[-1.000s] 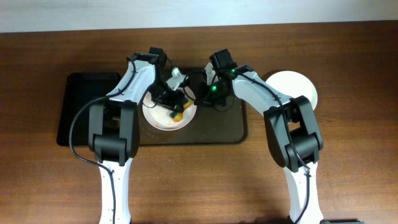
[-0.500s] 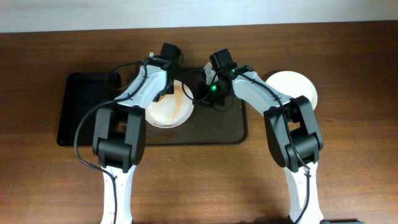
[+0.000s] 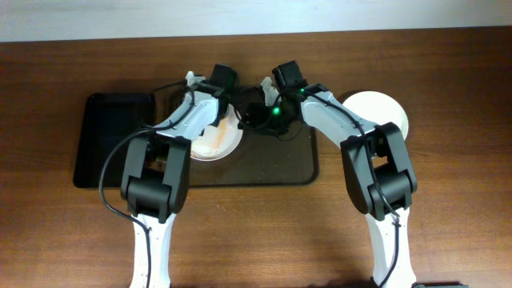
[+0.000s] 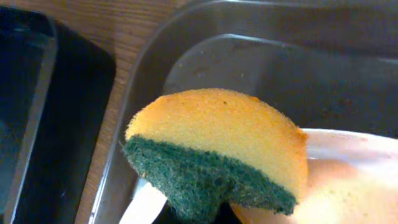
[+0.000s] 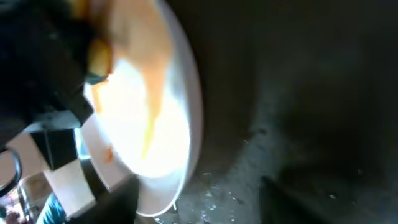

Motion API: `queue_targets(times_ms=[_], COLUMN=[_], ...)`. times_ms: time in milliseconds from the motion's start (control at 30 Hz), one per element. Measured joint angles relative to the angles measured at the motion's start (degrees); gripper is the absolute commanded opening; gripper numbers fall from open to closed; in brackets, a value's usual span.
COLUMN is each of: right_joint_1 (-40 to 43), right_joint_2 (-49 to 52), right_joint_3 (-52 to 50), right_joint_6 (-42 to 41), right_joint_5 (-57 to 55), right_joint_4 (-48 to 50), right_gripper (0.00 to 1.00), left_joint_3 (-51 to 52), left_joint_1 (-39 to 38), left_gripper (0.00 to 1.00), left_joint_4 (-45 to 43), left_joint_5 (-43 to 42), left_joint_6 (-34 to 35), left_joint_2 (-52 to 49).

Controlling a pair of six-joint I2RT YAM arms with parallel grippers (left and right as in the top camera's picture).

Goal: Clean dirty plates on tray and stack at the side
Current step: 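Hold the plate rim with the right gripper and scrub it with the sponge, then lift the plate with the right gripper and place it on the stack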

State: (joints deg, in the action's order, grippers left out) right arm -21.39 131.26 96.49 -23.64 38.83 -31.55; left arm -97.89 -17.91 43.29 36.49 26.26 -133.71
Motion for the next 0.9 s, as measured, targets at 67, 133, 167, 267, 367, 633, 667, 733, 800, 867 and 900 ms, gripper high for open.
queue_targets(times_ms=[67, 133, 167, 267, 367, 633, 667, 733, 800, 867, 900], right_joint_1=[0.0, -0.8, -1.8, -4.3, -6.0, -7.9, -7.3, -6.0, -5.6, -5.6, -5.6], right_joint_2=[0.0, 0.0, 0.0, 0.0, -0.1, -0.8, -1.8, -5.2, -9.0, -13.5, -14.3], right_joint_3=[0.0, 0.0, 0.0, 0.0, 0.1, 0.3, 0.1, -0.4, -0.4, -0.4, -0.4], right_joint_6=[1.8, 0.9, -0.3, -4.5, -6.4, -9.6, -9.0, -7.4, -5.9, -4.6, -4.4], right_joint_5=[0.9, -2.6, -5.3, -11.6, -16.3, -24.0, -25.7, -33.2, -39.0, -45.4, -47.1], right_joint_4=[0.4, 0.9, 2.5, 3.7, 4.4, -1.7, -4.3, -8.9, -11.0, -12.2, -12.8], right_gripper=[0.73, 0.65, 0.60, 0.55, 0.30, 0.04, 0.04, 0.04, 0.04, 0.04, 0.04], left_joint_3=[-0.2, -0.4, -0.7, -1.1, -1.1, -2.2, -2.2, -2.2, -2.2, -2.2, -2.2], left_joint_1=[2.0, 5.5, 7.1, 11.4, 12.5, 12.4, 12.4, 12.4, 12.4, 12.4, 12.4], left_gripper=[0.00, 0.00, 0.00, 0.01, 0.11, 0.17, 0.17, 0.17, 0.17, 0.17, 0.17], left_joint_4=[0.9, 2.5, 4.0, 9.7, 13.4, 13.7, 13.5, 13.0, 12.7, 12.6, 12.6], left_joint_5=[-6.8, -16.9, -21.2, -31.3, -34.0, -31.7, -31.1, -30.4, -30.3, -30.2, -30.2], left_joint_6=[-2.8, -4.0, -4.2, -4.4, -5.7, -6.3, -6.4, -6.4, -6.4, -6.4, -6.4], left_joint_2=[1.3, 2.9, 3.5, 4.9, 6.5, 15.2, 15.2, 15.2, 15.2, 15.2, 15.2])
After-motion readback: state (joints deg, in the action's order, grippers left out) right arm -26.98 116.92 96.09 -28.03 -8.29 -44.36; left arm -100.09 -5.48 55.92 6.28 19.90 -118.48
